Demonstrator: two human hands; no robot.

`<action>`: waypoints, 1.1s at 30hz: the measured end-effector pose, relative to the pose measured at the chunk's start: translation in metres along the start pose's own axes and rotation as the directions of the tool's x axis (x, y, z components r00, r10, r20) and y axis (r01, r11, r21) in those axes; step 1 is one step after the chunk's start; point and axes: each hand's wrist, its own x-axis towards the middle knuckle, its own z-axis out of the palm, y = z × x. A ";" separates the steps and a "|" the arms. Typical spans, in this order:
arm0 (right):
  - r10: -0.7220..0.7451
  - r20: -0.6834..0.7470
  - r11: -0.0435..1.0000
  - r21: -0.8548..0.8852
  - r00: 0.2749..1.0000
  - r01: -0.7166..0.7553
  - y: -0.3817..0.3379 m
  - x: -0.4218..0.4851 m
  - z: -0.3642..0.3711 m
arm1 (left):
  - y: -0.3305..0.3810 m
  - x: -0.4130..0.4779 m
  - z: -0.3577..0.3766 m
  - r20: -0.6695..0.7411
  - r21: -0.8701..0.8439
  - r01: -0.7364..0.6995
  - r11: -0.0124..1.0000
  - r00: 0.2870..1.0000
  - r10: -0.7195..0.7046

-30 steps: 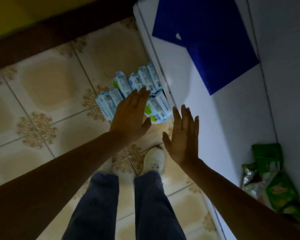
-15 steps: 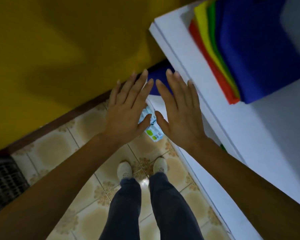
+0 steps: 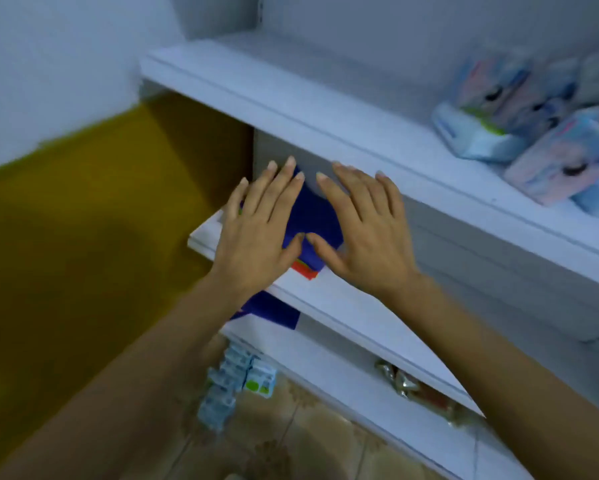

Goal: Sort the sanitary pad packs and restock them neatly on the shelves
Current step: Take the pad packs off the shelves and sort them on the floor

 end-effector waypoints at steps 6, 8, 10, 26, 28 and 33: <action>0.177 -0.078 0.972 -0.144 0.981 -0.187 0.070 -0.031 -0.072 | 0.093 0.067 -0.011 -0.048 -0.083 -0.235 0.969 0.972 0.231; 0.232 -0.088 0.953 -0.179 0.969 -0.244 0.093 -0.051 -0.095 | 0.131 0.080 -0.011 -0.048 -0.129 -0.289 0.948 0.957 0.285; 0.288 -0.102 0.931 -0.203 0.952 -0.304 0.116 -0.074 -0.118 | 0.171 0.089 -0.009 -0.042 -0.172 -0.314 0.934 0.949 0.312; 0.600 -0.044 0.767 -0.254 0.799 -0.589 0.304 -0.238 -0.237 | 0.417 0.141 0.040 0.113 -0.288 -0.334 0.897 0.919 0.378; 0.614 -0.052 0.762 -0.219 0.787 -0.609 0.326 -0.243 -0.244 | 0.439 0.151 0.045 0.115 -0.320 -0.308 0.896 0.926 0.359; 0.679 0.141 0.732 -0.203 0.721 -0.650 0.378 -0.252 -0.240 | 0.478 0.162 0.062 0.209 -0.330 -0.240 0.913 0.925 0.318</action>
